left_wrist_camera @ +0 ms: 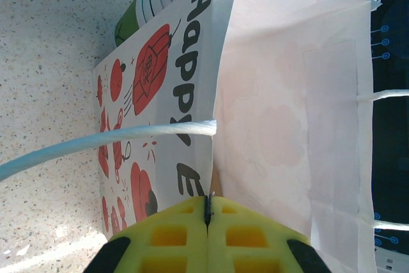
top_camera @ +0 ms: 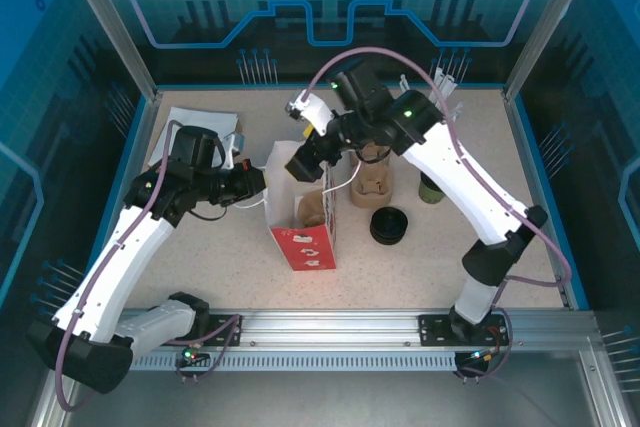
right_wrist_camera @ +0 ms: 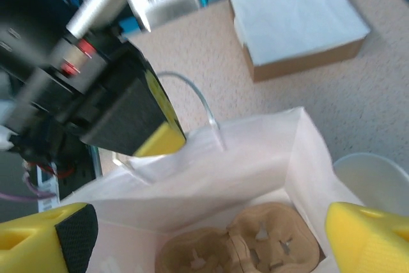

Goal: Pack the takeout coffee

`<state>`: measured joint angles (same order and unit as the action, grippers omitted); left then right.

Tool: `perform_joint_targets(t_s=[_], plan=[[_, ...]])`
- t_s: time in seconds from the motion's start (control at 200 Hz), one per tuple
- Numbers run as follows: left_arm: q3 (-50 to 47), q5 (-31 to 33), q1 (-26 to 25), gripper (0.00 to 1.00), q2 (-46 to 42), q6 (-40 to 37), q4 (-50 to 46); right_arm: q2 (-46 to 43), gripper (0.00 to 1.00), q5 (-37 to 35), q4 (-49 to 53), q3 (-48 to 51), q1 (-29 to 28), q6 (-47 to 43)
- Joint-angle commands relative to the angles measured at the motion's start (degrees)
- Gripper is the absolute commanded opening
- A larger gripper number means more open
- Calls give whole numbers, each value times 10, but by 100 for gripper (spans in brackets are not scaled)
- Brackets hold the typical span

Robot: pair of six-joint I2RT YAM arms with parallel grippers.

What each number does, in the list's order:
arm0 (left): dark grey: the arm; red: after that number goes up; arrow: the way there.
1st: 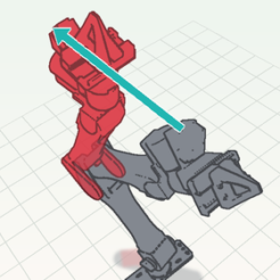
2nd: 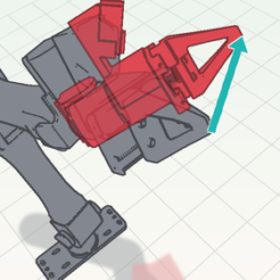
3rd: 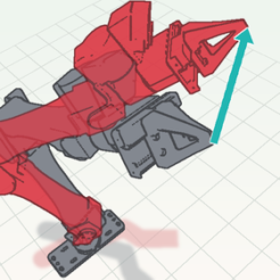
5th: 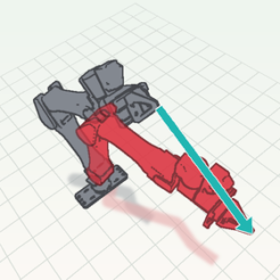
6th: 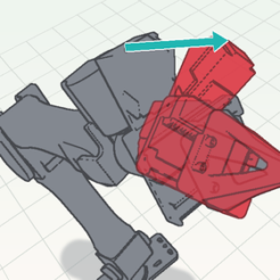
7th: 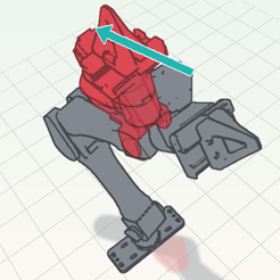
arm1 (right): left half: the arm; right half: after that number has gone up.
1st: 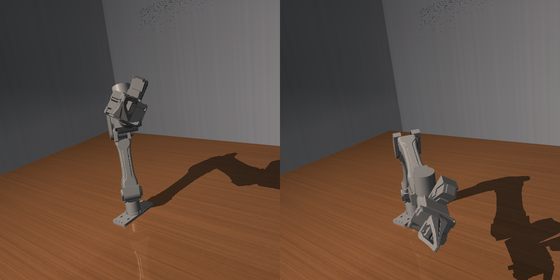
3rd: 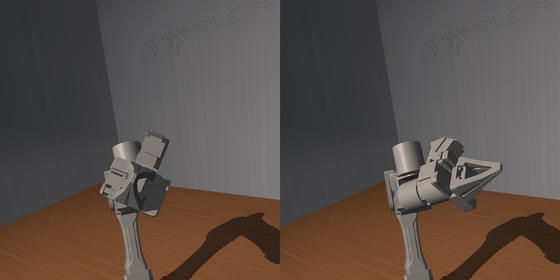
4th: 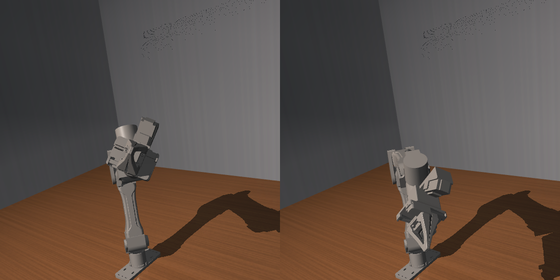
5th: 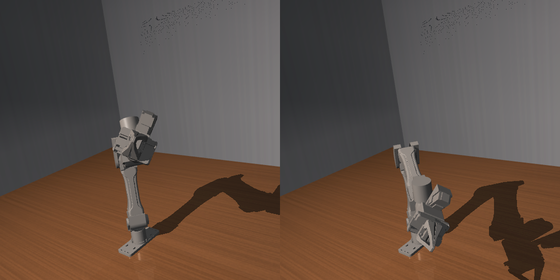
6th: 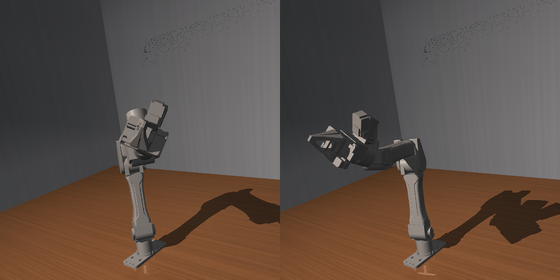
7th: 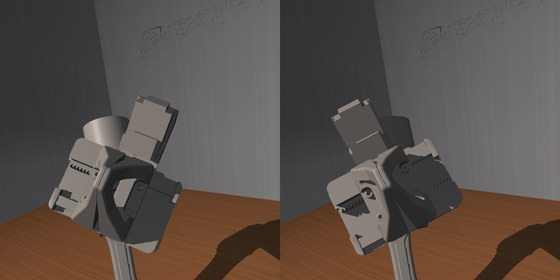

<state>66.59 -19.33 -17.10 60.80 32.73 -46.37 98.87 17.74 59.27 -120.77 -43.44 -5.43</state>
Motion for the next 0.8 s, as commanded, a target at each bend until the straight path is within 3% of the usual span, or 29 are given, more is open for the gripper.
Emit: perform_joint_targets(t_s=[0.0,0.55,0.685,0.795], plan=[[8,-13,-5,0,4,2,1,-50,93,26,-43,-16,12,51],[21,-8,-8,1,12,5,6,-231,91,-70,-112,171,49,137],[28,-11,-8,13,16,3,3,-255,91,-117,-100,196,52,137],[45,-6,-8,29,18,-6,-13,-272,91,-152,-96,212,53,138]])
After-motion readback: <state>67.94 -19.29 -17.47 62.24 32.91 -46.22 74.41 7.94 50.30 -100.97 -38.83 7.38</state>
